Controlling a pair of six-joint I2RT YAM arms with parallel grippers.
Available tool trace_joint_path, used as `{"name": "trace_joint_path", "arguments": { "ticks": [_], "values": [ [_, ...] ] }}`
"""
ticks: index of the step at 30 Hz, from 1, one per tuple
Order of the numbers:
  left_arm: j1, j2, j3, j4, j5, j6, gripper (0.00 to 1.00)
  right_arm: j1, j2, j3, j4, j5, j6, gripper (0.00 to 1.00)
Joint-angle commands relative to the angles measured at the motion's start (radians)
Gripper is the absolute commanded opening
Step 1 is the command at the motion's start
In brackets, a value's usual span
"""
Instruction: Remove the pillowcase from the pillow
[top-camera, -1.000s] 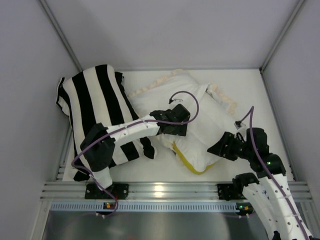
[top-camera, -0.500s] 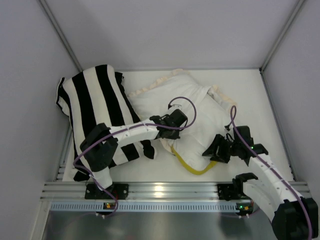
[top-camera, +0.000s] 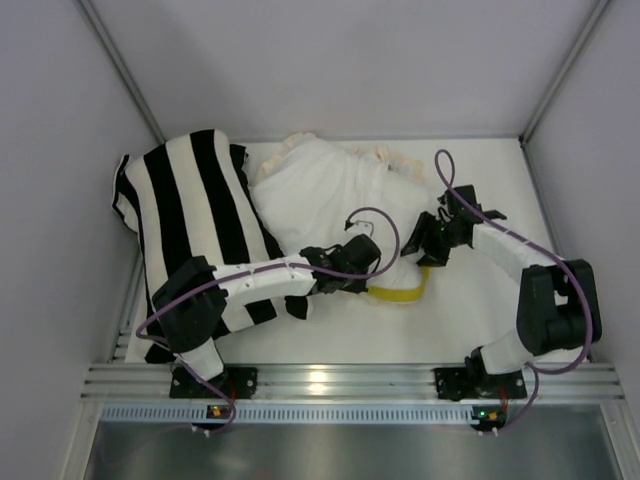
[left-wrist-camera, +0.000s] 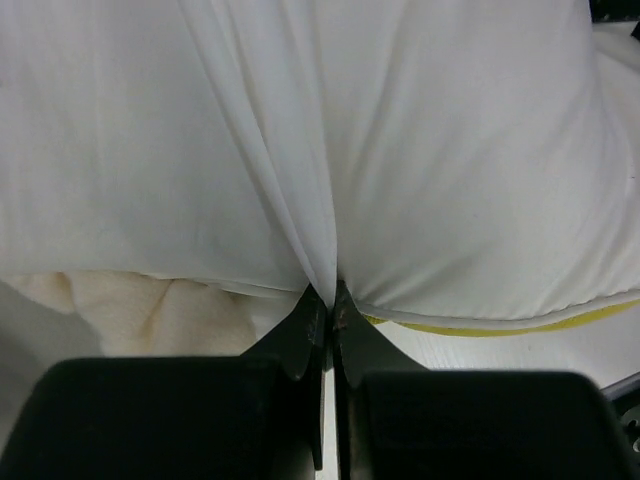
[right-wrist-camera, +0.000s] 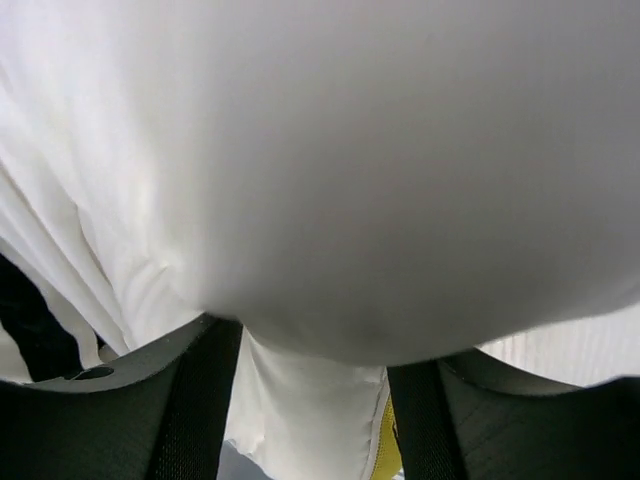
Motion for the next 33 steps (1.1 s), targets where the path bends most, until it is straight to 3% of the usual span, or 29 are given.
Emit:
{"name": "trace_joint_path", "arguments": {
  "ticks": [1, 8, 19, 33],
  "values": [
    [-0.041, 0.016, 0.04, 0.028, 0.106, -0.001, 0.0, 0.0, -0.101, 0.061, 0.158, 0.092, -0.041, 0.55],
    [0.01, 0.024, 0.06, 0.015, 0.094, 0.03, 0.0, 0.003, -0.409, -0.1, 0.026, 0.199, -0.117, 0.57],
    [0.044, 0.003, 0.062, 0.004, 0.1, 0.058, 0.0, 0.001, -0.755, -0.361, 0.01, 0.069, -0.088, 0.6],
    [0.045, -0.076, 0.004, -0.002, 0.082, 0.045, 0.0, 0.006, -0.522, -0.452, 0.194, -0.022, 0.015, 0.61]
  ]
}}
